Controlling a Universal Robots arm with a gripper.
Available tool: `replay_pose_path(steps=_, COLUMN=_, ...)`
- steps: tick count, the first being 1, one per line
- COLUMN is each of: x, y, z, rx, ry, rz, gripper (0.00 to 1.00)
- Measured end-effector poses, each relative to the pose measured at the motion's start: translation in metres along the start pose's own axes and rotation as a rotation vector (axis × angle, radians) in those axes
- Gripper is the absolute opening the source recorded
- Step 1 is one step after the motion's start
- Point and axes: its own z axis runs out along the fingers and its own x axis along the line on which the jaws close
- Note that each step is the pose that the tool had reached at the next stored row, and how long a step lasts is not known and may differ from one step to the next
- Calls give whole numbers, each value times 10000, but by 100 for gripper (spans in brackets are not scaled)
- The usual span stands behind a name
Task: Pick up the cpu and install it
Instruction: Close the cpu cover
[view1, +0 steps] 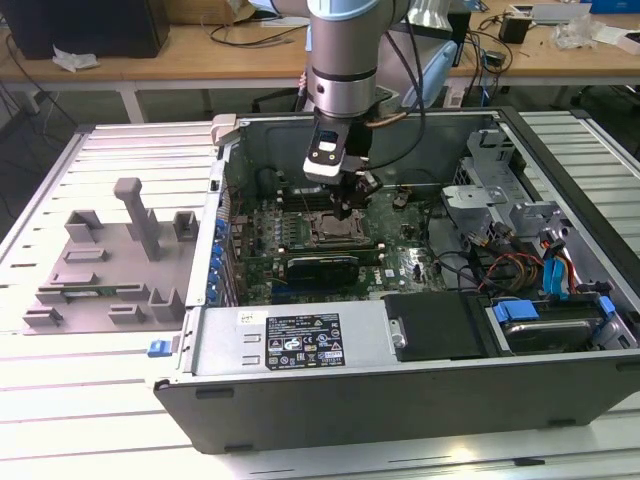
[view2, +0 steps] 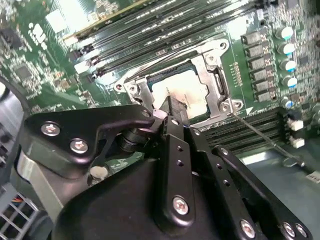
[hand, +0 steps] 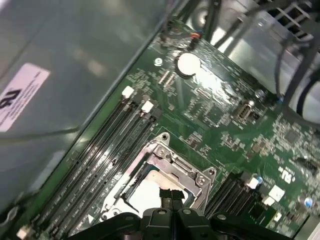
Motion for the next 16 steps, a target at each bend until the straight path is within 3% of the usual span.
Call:
replay_pose_path(steps=7, x=0, y=0, z=1, rx=-87, ry=-10, rz=-1491, gripper=11)
replay_pose_path(steps=14, x=0, y=0, z=4, rx=-207, ry=-23, rz=-3536, gripper=11)
replay_pose_path(steps=16, x=0, y=0, z=6, rx=-230, ry=-26, rz=-3922, gripper=11)
